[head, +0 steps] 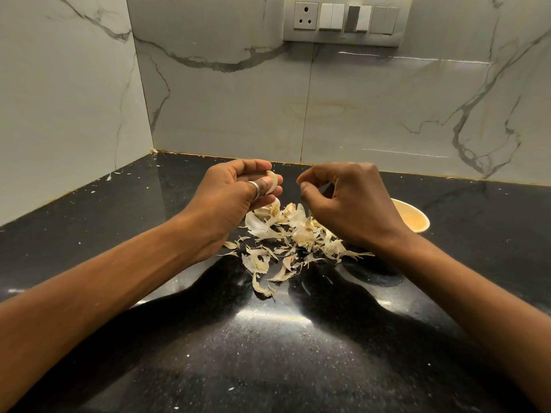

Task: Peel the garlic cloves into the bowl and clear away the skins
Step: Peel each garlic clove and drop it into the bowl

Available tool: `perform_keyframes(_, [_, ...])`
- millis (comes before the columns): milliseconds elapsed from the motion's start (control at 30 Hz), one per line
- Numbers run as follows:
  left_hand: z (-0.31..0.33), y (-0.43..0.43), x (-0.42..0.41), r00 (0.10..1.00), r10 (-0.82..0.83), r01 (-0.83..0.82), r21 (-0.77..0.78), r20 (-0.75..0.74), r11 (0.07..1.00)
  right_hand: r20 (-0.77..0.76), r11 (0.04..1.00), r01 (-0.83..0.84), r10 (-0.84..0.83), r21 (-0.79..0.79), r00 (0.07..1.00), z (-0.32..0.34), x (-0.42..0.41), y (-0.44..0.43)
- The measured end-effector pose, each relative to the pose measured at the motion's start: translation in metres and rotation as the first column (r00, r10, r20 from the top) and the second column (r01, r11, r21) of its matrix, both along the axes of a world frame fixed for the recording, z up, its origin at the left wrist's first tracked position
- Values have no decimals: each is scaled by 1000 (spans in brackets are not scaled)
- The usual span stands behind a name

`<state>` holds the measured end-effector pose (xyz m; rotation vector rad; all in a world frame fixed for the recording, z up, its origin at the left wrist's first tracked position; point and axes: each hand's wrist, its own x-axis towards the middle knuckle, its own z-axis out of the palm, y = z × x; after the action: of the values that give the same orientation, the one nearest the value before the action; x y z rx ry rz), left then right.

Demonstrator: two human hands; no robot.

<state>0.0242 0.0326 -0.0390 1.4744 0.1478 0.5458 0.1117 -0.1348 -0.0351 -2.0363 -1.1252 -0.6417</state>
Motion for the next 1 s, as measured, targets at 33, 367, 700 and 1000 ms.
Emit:
perform_keyframes(33, [0,0,0,1000,-11,11,-5,2,1000,1,1000,0,0,5,1000,0,1,0])
perform_keyframes(367, [-1,0,0,996,-86,87,-28,32,996,-125,990,-141,141,2,982,2,-3,2])
perform_keyframes(700, [0,-3,-3,997,-74,74,18,29,997,-292,977,-203,215,69,932,1,0,2])
perform_keyframes(1000, [1,-2,-5,999,-25,20,113,38,993,-556,933,-285,359,219,750,2,-4,1])
